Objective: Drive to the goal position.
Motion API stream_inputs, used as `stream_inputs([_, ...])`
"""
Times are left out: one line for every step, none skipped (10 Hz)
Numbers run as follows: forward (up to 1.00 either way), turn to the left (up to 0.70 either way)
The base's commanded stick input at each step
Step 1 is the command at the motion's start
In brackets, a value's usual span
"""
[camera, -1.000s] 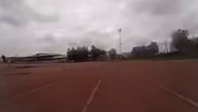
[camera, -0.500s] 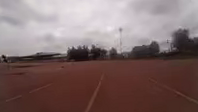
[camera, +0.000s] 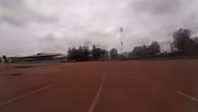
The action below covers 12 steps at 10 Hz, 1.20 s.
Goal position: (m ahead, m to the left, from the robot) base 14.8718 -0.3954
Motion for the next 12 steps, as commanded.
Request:
stream_inputs([0.70,0.00])
stream_inputs([0.70,0.00])
stream_inputs([0.70,0.00])
stream_inputs([0.70,0.00])
stream_inputs([0.70,0.00])
stream_inputs([0.70,0.00])
stream_inputs([0.70,0.00])
stream_inputs([0.70,0.00])
stream_inputs([0.70,0.00])
stream_inputs([0.70,0.00])
stream_inputs([0.70,0.00])
stream_inputs([0.70,0.00])
